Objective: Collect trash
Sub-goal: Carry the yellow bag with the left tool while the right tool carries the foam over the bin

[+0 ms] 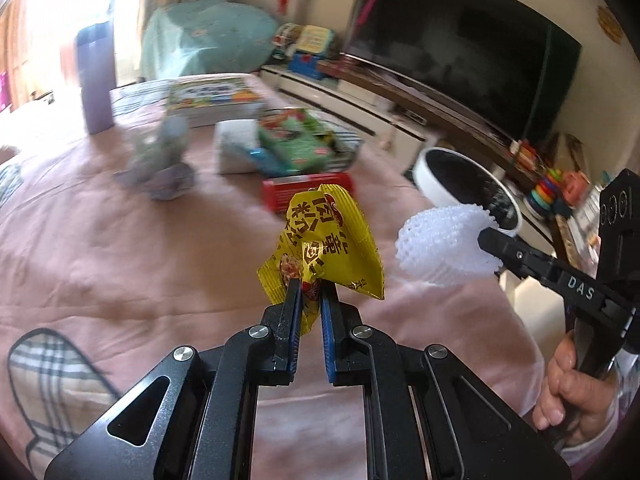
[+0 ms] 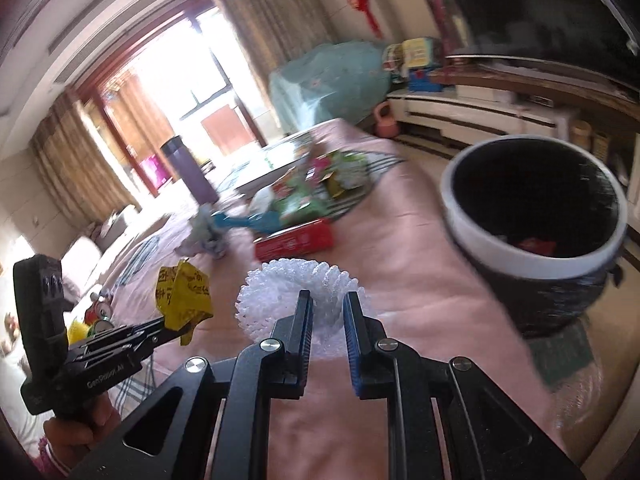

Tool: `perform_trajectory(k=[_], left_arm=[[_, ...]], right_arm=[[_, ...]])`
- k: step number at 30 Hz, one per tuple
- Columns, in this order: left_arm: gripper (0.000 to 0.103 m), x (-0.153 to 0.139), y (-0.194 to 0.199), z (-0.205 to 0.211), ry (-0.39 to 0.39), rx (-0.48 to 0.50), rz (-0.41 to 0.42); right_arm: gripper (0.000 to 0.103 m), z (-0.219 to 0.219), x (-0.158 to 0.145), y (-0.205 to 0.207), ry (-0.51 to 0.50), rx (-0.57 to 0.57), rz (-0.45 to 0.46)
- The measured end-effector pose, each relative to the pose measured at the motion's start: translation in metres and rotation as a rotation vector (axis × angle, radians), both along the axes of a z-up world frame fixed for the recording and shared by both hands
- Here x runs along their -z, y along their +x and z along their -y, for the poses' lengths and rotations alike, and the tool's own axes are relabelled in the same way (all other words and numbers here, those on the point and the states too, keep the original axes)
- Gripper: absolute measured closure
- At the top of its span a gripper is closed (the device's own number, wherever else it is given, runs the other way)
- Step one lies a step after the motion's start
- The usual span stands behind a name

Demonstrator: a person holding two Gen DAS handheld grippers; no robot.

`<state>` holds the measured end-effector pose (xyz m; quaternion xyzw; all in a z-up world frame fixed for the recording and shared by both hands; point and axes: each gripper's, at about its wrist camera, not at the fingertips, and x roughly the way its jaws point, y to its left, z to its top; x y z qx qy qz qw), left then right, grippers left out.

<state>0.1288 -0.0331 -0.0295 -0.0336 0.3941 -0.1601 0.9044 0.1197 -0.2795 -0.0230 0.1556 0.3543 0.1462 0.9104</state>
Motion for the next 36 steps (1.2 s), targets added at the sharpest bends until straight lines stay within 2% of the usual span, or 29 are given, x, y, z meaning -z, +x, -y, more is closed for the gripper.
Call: perform_trajectory(k=[18,26,36], left_arm=[[0.094,-0.014,0.019,0.098,0.038,0.181,0.02],[0.094,-0.019,0.034,0.135,0.042,0.243,0.019],[0.094,-0.025,0.06,0.176,0.035,0.303,0.011]], right_arm=[[0.087,0.11,-0.019,-0.014,0.033,0.234,0.052],[0.087,0.137,-0.018,-0.011,0.046,0.28,0.052],[0.087,0.163,-0.019,0.013,0.037,0.314,0.032]])
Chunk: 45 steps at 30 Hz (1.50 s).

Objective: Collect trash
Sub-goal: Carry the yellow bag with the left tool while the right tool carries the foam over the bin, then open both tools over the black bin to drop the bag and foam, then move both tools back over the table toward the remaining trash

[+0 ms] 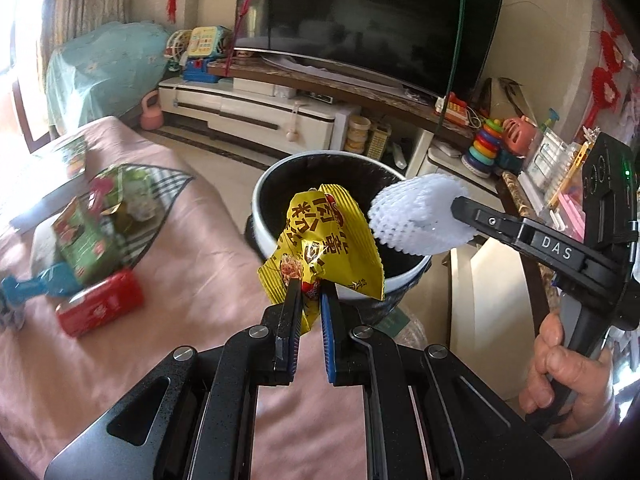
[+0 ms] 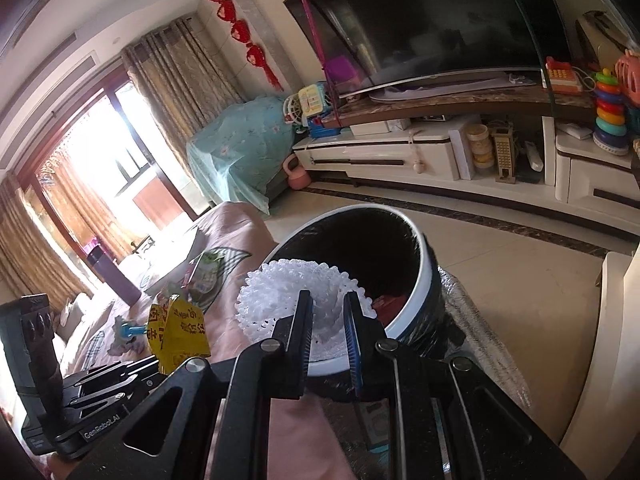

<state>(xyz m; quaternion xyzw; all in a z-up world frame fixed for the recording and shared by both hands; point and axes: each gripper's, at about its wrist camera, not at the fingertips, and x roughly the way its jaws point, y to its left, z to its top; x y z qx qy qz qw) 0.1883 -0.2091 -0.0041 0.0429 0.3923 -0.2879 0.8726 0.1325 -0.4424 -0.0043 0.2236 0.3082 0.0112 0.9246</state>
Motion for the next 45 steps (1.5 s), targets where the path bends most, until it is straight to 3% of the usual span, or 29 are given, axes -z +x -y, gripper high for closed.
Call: perform_trajectory(k=[22,25,26,28,29,37,39,45], left_arm=[[0.094,0.021,0.056,0.044,0.012,0.035,-0.085],[0.085,0.025,0.058,0.046,0.026,0.035,-0.095],[0.082,0.025,0.057,0.046,0.027,0.034,-0.097],[0.057,0.025,0.055,0.044,0.031,0.027,-0.089],[0.051,0.025,0.052,0.04,0.03,0.017,-0.086],[0.033,0.024,0.033,0.011,-0.004,-0.033,-0.084],[0.027,0.025,0.024,-0.003,-0.01,-0.061,-0.076],[0.023,0.032,-0.003,-0.047,-0.024,-0.139,-0.088]], right_arm=[[0.084,0.025,0.009,0.05,-0.028,0.003,-0.063],[0.082,0.025,0.014,0.055,-0.019,0.001,-0.082],[0.076,0.027,0.015,0.059,-0.011,-0.003,-0.088],[0.066,0.027,0.016,0.061,-0.002,-0.013,-0.091],[0.056,0.026,0.016,0.06,0.001,-0.015,-0.087],[0.03,0.019,0.009,0.045,0.026,-0.008,-0.057],[0.013,0.012,0.007,0.04,0.029,-0.005,-0.046],[0.004,-0.026,0.003,0.02,0.002,-0.05,-0.025]])
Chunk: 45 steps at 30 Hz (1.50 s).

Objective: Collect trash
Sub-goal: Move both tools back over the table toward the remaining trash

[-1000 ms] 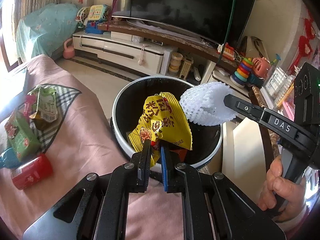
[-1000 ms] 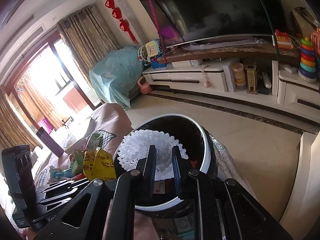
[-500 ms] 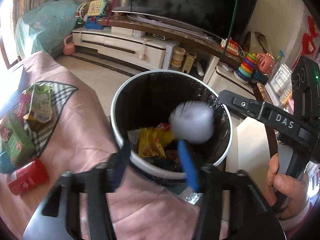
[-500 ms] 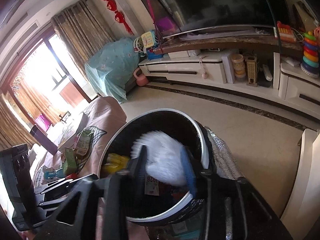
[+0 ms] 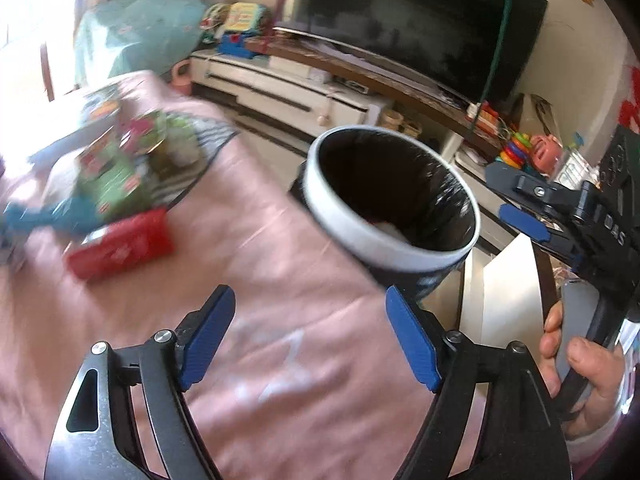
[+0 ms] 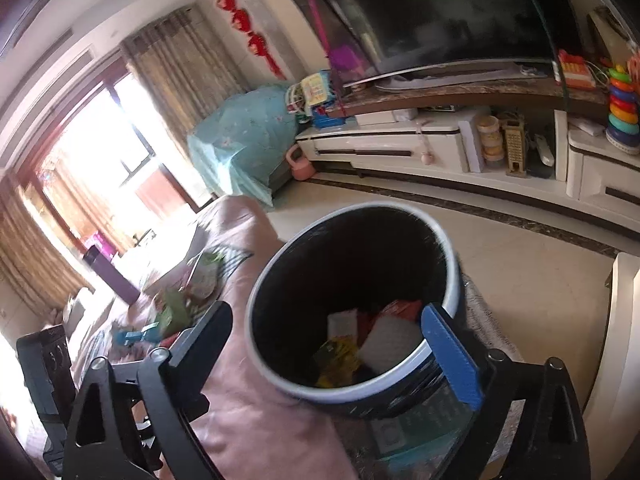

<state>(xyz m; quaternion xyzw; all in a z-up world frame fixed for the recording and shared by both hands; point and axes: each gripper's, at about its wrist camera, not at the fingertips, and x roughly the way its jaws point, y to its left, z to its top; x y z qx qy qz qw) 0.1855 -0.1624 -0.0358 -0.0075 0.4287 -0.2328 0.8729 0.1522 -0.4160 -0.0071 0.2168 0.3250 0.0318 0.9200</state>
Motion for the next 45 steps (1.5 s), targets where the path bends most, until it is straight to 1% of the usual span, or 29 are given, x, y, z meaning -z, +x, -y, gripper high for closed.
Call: perform_trajectory(k=[3,7,12,19,23,26,32,37,45], left_arm=[[0.023,0.003,-0.01,-0.022,-0.002,-0.036,-0.01],[0.023,0.003,-0.023,-0.052,0.003,-0.092,0.007],[0.022,0.002,-0.038,-0.094,-0.006,-0.177,0.016],[0.022,0.007,-0.05,-0.153,-0.014,-0.29,0.013],[0.022,0.009,-0.053,-0.174,-0.004,-0.34,0.015],[0.022,0.011,-0.054,-0.19,-0.013,-0.374,0.007],[0.022,0.013,-0.048,-0.207,-0.009,-0.41,0.009],[0.022,0.014,-0.04,-0.214,-0.001,-0.421,0.006],[0.022,0.009,-0.008,-0.228,0.024,-0.441,0.023]], right_arm=[[0.003,-0.021,0.003,-0.009,-0.005,-0.033,-0.002],[0.003,-0.048,0.01,-0.014,0.026,-0.088,-0.017],[0.003,-0.084,0.016,-0.017,0.023,-0.158,-0.028],[0.003,-0.132,0.018,-0.012,-0.019,-0.264,-0.042],[0.003,-0.151,0.021,-0.003,-0.047,-0.315,-0.052],[0.003,-0.163,0.022,0.002,-0.065,-0.343,-0.052],[0.003,-0.185,0.028,0.015,-0.095,-0.414,-0.068],[0.003,-0.195,0.031,0.024,-0.106,-0.457,-0.074],[0.003,-0.204,0.036,0.049,-0.124,-0.498,-0.091]])
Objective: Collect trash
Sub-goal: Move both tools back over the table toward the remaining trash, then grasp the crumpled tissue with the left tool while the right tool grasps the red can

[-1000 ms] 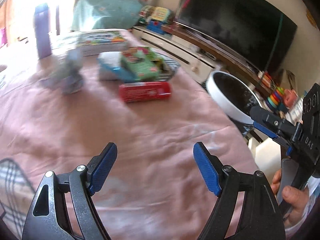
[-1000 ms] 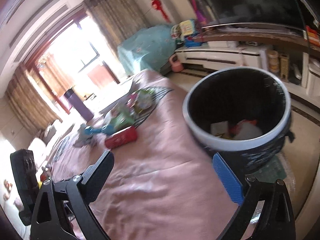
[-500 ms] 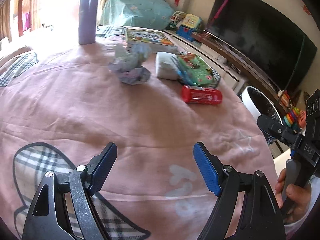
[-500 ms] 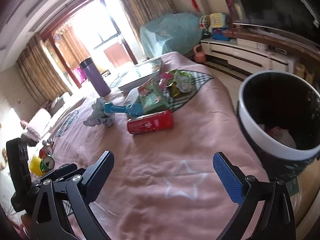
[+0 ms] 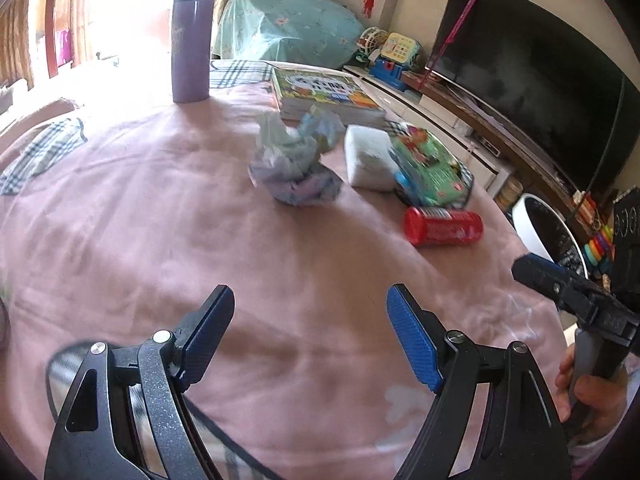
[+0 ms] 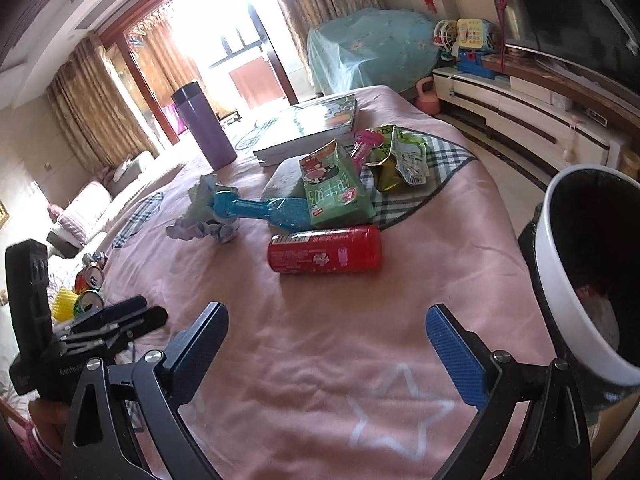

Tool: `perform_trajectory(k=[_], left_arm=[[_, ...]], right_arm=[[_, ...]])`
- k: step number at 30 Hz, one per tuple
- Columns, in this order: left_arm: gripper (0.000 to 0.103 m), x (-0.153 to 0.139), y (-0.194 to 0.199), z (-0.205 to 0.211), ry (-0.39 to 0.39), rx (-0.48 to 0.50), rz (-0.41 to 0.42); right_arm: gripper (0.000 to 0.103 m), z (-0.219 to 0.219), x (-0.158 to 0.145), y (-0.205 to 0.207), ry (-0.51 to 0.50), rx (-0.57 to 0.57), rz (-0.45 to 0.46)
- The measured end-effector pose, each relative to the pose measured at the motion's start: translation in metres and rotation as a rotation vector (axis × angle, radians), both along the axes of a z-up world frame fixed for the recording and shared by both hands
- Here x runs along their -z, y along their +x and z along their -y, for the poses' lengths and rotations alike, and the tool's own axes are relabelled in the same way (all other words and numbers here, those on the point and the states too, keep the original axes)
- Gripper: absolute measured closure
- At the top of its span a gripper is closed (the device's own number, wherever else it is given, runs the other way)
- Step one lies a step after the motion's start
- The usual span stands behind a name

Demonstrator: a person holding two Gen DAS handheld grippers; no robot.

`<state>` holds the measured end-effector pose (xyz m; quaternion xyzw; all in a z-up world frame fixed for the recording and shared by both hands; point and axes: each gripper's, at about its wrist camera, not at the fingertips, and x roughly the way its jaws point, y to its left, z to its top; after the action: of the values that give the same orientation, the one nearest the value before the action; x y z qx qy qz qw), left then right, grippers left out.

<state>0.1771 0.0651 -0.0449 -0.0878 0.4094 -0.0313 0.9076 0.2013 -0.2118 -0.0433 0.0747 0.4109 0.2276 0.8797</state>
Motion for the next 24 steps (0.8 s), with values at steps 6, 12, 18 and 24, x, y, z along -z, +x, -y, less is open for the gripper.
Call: perform_trajectory(k=[6,12,18,24], left_arm=[[0.022,-0.004,0.037,-0.01,0.023,-0.012,0.006],[0.022,-0.001,0.077,-0.016,0.024,-0.023,0.005],[0.029,0.001,0.1,-0.014,0.027,-0.017,0.029],[0.075,0.001,0.094,-0.008,0.034,0.042,0.025]], right_arm=[[0.003,-0.009,0.005,0.017,0.007,-0.058,-0.004],[0.003,-0.019,0.015,0.044,0.001,-0.137,-0.02],[0.03,-0.031,0.024,0.057,-0.036,-0.185,-0.05],[0.084,-0.028,0.022,0.028,0.0,-0.254,-0.104]])
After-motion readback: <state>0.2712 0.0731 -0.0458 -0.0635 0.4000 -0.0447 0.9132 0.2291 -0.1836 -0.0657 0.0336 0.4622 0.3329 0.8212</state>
